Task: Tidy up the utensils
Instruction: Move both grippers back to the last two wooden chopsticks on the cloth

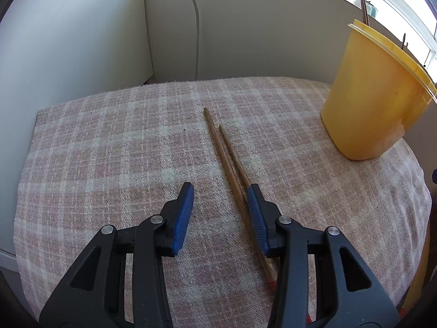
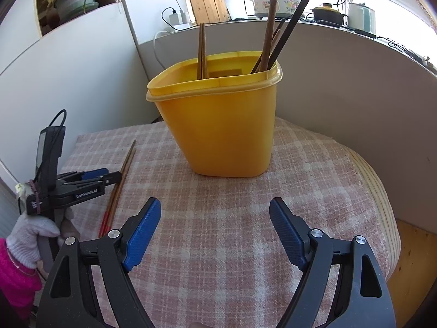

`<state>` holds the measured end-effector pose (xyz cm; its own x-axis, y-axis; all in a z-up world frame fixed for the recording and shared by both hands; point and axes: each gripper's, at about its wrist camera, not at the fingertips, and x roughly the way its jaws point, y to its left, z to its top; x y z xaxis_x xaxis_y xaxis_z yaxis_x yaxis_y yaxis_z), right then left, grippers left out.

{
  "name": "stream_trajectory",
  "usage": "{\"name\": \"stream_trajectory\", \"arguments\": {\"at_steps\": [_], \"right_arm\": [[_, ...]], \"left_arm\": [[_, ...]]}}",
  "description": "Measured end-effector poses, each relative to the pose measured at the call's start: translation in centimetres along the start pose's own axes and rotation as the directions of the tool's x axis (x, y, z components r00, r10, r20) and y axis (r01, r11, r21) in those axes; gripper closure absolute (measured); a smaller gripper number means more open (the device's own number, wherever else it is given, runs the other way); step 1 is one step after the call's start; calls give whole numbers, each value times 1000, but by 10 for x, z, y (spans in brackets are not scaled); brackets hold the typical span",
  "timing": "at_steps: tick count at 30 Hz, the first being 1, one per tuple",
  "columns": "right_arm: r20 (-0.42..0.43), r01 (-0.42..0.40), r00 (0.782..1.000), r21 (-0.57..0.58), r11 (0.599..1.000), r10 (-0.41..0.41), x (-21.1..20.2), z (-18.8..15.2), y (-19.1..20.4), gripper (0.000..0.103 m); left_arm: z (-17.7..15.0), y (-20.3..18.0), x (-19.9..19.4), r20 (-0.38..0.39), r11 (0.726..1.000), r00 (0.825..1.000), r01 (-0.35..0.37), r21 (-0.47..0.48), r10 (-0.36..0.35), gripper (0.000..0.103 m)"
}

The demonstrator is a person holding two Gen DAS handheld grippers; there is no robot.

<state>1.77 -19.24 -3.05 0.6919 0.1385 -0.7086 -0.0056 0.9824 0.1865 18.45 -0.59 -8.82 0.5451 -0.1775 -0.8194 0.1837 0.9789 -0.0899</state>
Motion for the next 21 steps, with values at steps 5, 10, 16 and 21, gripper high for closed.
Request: {"name": "stream_trajectory", "arguments": {"at_steps": [5, 10, 16, 21], "right_arm": [[-29, -40, 999, -24, 999, 39, 4, 3, 9, 22], [-60, -91, 995, -98, 991, 85, 14, 8, 38, 22], [-126, -162, 981, -149, 975, 144, 43, 23, 76, 22], [-217, -214, 960, -154, 965, 178, 78, 34, 101, 35]], "left_arm": [[20, 1, 17, -5, 1000, 1000, 7, 26, -7, 72], [30, 10, 28, -6, 999, 999, 46, -7, -46, 86], [37, 26, 35, -8, 998, 998, 58, -18, -58, 88], [36, 40, 37, -10, 998, 998, 58, -14, -58, 88]]}}
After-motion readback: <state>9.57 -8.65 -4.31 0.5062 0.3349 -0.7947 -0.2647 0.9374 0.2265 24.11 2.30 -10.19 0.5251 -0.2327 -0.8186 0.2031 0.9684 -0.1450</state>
